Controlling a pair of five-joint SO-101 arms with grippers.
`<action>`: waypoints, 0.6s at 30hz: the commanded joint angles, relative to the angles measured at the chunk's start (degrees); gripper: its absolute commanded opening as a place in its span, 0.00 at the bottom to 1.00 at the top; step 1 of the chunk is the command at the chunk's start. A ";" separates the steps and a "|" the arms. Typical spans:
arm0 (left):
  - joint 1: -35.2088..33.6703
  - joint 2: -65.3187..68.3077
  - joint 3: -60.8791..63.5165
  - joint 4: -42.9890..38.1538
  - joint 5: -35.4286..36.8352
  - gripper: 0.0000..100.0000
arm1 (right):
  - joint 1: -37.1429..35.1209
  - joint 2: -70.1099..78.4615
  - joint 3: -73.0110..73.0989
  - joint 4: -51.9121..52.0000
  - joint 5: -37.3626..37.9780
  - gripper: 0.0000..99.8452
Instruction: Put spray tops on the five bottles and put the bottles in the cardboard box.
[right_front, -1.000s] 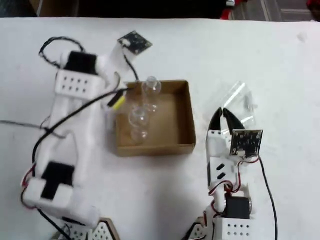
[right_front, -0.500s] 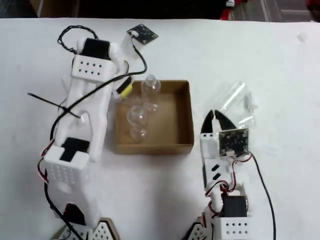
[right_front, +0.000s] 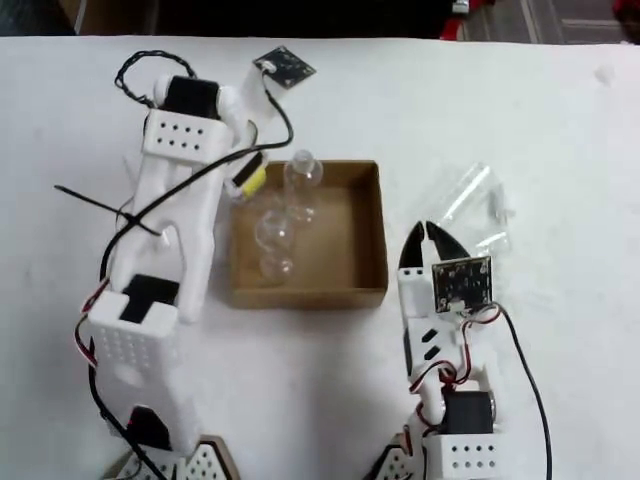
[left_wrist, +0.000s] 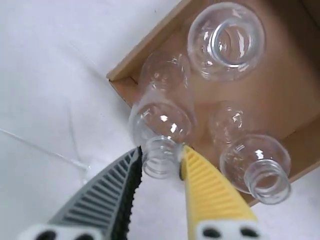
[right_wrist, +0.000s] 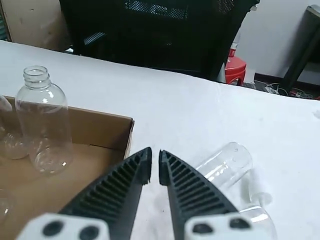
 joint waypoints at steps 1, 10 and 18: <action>0.13 -0.66 -3.16 -2.90 -0.79 0.12 | -0.48 -0.22 -0.53 -1.27 0.62 0.02; 0.31 -0.66 -3.16 -8.00 -0.79 0.12 | -0.57 -0.22 -0.53 -1.27 0.70 0.02; 0.40 -0.66 -3.16 -10.46 -0.79 0.13 | -0.57 -0.22 -0.53 -1.27 0.70 0.02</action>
